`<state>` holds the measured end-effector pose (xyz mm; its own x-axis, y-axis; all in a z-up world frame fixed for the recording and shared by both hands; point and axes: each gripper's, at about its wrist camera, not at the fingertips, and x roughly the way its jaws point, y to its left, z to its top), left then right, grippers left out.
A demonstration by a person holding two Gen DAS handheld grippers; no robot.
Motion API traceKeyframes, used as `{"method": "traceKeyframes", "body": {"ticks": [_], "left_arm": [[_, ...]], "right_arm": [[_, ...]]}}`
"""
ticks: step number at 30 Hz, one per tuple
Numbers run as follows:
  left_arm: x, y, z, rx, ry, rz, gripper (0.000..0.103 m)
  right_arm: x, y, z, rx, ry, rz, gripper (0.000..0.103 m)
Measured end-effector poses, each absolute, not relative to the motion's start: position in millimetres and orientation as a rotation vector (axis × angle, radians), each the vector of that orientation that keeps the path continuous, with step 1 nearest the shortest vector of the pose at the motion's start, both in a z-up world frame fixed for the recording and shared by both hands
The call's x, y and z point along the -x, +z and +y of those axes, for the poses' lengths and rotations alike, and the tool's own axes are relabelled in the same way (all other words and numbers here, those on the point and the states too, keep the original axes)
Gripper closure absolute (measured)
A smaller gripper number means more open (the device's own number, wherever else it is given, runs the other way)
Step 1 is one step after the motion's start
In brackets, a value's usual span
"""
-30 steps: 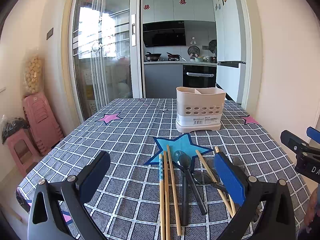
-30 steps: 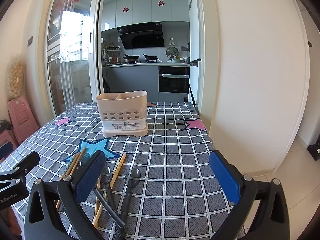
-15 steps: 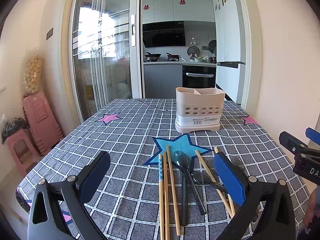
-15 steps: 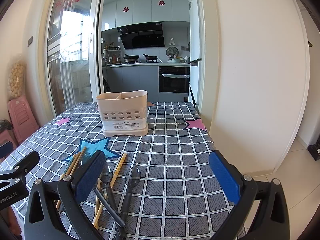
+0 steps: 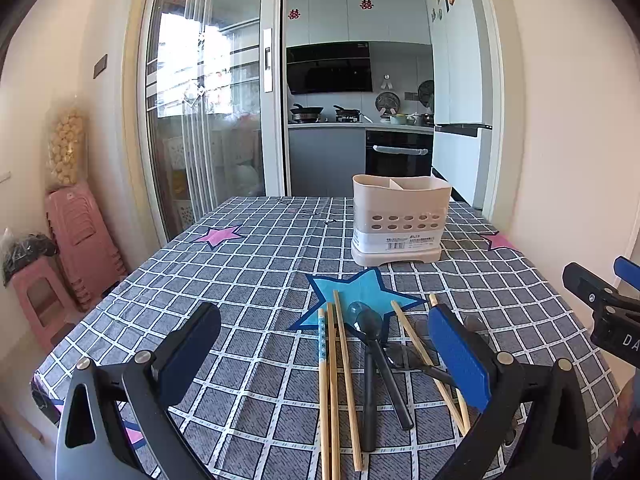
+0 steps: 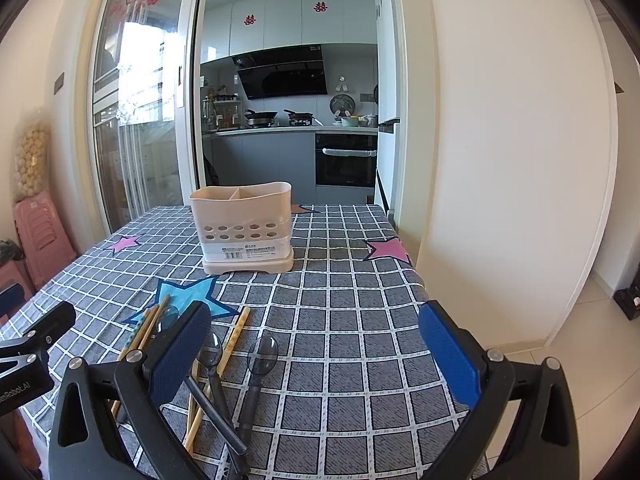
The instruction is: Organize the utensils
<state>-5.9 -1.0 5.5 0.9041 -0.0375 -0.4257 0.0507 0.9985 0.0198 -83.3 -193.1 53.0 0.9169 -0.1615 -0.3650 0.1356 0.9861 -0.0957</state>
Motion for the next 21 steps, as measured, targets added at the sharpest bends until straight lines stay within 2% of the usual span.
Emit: {"method": "traceKeyframes", "body": {"ticks": [21], "left_arm": [[5.9,5.7,-0.2,-0.029,-0.046,0.440,0.000]], "right_arm": [[84.0,52.2,-195.3,0.068,-0.153,0.380,0.000]]}}
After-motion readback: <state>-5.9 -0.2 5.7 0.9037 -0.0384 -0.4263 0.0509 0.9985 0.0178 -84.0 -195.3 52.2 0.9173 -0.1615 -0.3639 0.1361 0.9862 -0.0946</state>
